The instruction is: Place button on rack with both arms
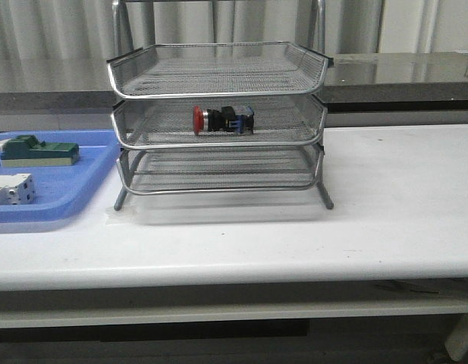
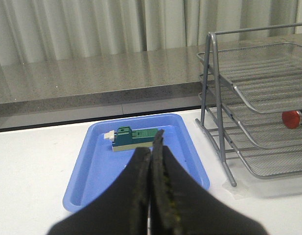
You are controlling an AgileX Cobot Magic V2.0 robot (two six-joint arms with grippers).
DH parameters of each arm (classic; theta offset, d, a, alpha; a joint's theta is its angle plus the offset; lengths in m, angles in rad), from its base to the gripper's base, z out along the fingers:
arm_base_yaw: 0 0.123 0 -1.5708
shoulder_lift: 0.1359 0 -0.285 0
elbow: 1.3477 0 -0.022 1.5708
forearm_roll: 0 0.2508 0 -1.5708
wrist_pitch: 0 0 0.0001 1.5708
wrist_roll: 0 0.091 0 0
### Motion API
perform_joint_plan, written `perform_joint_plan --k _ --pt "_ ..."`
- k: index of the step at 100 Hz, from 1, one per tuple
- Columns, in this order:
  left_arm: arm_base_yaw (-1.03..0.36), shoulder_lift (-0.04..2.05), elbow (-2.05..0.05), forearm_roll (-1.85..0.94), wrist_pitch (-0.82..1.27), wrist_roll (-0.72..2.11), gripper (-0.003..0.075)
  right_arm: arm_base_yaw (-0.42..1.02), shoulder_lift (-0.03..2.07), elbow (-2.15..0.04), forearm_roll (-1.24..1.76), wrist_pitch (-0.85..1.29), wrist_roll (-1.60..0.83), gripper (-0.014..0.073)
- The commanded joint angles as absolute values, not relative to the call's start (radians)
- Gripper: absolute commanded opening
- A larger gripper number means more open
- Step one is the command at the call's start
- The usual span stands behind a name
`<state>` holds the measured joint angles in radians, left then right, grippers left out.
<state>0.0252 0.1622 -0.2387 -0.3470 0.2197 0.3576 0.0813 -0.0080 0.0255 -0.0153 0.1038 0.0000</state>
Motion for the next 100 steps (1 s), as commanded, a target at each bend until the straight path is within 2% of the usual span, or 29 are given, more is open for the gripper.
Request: perform_joint_plan --k 1,45,69,100 --pt "0.026 0.172 -0.266 -0.364 0.135 0.349 -0.0020 0.075 -0.023 0.028 -0.029 0.018 0.000 -0.0065" --pt "0.026 0.172 -0.260 -0.307 0.124 0.335 -0.0020 0.075 -0.023 0.028 -0.029 0.018 0.000 -0.0065" --pt "0.010 0.163 -0.160 -0.063 0.000 0.052 -0.0020 0.075 -0.023 0.028 -0.029 0.018 0.000 -0.0065" --pt "-0.019 0.063 0.007 0.010 -0.059 -0.055 -0.0020 0.075 -0.023 0.028 -0.029 0.018 0.000 -0.0065"
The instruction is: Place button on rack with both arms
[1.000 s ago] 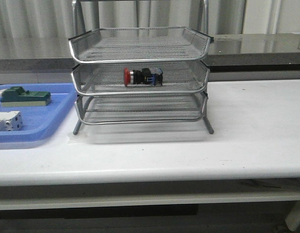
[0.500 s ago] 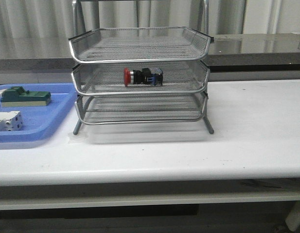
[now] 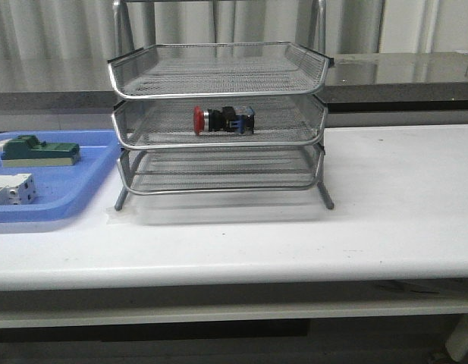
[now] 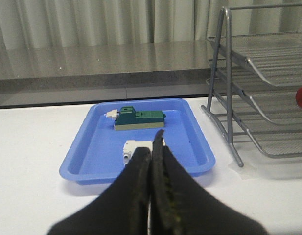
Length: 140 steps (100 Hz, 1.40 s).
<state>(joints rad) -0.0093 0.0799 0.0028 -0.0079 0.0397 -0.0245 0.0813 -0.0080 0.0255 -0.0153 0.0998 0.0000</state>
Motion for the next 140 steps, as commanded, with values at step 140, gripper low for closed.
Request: perform_joint_plan --k 140 --pt "-0.019 -0.036 0.037 0.037 -0.058 -0.079 -0.0020 0.075 -0.023 0.028 -0.029 0.018 0.000 -0.0065"
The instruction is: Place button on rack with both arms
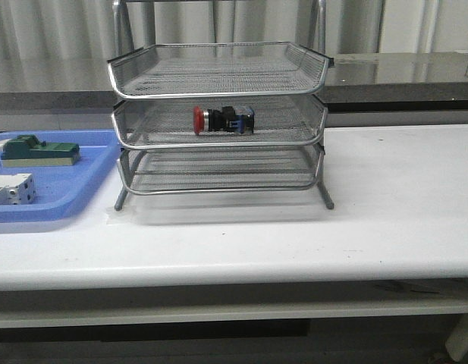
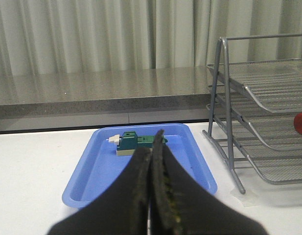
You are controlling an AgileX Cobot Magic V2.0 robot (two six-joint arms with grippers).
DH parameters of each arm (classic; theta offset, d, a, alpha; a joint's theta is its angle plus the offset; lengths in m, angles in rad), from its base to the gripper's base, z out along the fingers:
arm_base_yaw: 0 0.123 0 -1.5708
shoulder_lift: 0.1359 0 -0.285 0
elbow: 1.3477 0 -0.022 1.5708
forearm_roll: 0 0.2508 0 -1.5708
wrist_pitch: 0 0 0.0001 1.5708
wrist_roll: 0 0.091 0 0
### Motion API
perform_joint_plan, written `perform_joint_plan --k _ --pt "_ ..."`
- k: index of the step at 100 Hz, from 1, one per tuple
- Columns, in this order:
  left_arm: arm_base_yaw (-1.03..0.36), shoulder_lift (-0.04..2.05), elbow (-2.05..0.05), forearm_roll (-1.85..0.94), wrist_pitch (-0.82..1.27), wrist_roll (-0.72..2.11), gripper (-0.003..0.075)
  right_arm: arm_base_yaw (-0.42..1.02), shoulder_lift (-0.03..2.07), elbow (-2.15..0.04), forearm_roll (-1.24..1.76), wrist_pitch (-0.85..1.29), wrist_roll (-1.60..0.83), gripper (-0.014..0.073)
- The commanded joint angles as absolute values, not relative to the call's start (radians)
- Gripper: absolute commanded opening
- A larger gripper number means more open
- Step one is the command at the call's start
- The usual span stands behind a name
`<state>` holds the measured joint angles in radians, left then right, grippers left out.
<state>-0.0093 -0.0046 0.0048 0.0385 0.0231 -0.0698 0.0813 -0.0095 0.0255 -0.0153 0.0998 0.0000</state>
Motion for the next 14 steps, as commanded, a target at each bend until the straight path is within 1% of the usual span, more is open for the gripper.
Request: perform_joint_plan --k 1,14 --pt "-0.019 -0.036 0.037 0.037 -0.058 -0.079 -0.0020 0.075 -0.023 0.028 -0.029 0.018 0.000 -0.0065" --pt "-0.019 -0.036 0.037 0.037 -0.058 -0.079 -0.0020 0.075 -0.023 0.028 -0.029 0.018 0.000 -0.0065"
